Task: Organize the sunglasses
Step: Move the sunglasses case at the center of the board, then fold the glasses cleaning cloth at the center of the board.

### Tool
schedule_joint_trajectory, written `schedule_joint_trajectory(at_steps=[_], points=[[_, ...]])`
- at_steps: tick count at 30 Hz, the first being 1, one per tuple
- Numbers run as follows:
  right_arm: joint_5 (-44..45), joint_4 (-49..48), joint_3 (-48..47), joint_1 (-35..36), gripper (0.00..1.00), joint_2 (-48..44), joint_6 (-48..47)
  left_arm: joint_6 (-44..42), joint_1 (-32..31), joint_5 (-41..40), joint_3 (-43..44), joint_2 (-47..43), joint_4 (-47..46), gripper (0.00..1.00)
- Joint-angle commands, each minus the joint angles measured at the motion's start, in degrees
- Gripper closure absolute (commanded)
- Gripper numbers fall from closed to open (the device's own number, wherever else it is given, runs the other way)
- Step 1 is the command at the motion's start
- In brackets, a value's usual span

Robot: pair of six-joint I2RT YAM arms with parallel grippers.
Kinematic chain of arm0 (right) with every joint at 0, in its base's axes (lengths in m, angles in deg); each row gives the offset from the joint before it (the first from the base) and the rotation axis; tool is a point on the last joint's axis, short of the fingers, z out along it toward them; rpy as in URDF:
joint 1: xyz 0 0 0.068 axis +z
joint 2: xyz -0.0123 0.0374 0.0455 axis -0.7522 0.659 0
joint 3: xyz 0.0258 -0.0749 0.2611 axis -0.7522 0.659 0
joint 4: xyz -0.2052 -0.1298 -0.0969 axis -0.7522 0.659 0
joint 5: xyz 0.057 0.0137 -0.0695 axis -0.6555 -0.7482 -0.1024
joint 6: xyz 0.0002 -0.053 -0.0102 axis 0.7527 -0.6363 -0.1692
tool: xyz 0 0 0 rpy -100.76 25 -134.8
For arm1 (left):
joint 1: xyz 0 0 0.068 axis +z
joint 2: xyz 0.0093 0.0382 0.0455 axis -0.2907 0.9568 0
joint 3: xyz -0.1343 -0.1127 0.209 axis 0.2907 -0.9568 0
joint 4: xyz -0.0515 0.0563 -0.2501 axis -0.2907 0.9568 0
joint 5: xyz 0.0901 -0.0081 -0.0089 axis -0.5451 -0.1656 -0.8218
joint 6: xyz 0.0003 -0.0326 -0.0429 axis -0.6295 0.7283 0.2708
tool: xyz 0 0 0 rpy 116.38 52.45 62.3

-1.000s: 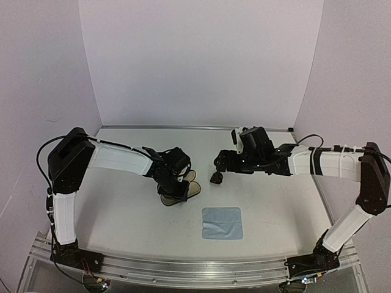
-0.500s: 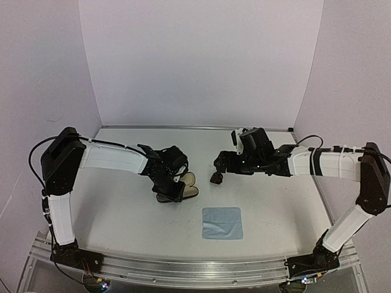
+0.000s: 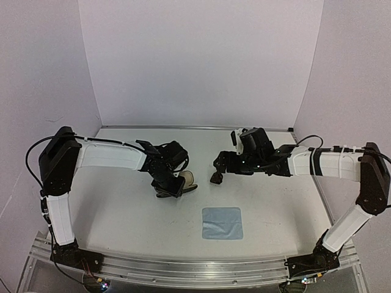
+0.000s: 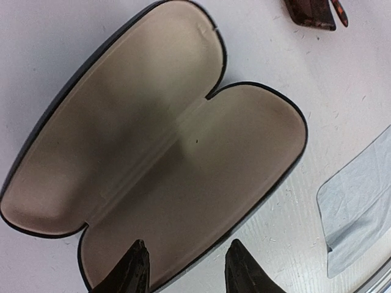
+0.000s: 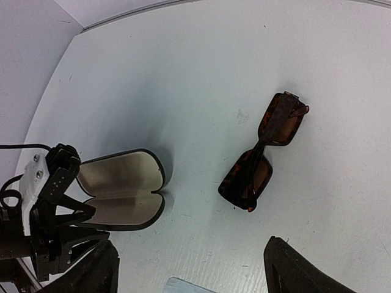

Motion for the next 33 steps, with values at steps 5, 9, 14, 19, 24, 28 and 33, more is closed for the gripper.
schedule_joint_trajectory(at_steps=[5,9,14,19,24,28,33], points=[[-0.2,-1.6,-2.3,-0.2,0.17,-0.6,-0.6,-1.2,-0.1,-4.2,4.6,-4.9,0.4,0.56],[-0.2,-1.4,-2.9,-0.2,0.17,-0.2,-0.7,-1.5,0.0,-5.9,5.5,-5.2,0.7,0.55],[-0.2,-1.2,-3.5,-0.3,0.17,0.3,-1.0,-0.9,0.3,-8.2,5.8,-7.0,0.2,0.53],[0.3,-1.1,-3.2,-0.2,0.17,0.7,-1.5,0.5,0.4,-6.3,5.0,-9.3,-1.6,0.53],[0.6,-1.1,-2.0,-0.4,0.17,0.7,-1.9,3.1,-0.7,-2.2,3.6,-10.4,-3.5,0.53],[0.6,-0.9,-0.5,-0.4,0.17,0.2,-2.1,5.0,-3.4,0.1,4.4,-8.8,-3.5,0.53],[0.8,-0.9,3.3,-0.4,0.17,-1.6,-1.5,8.7,-6.2,4.3,5.7,-4.7,-2.8,0.51]])
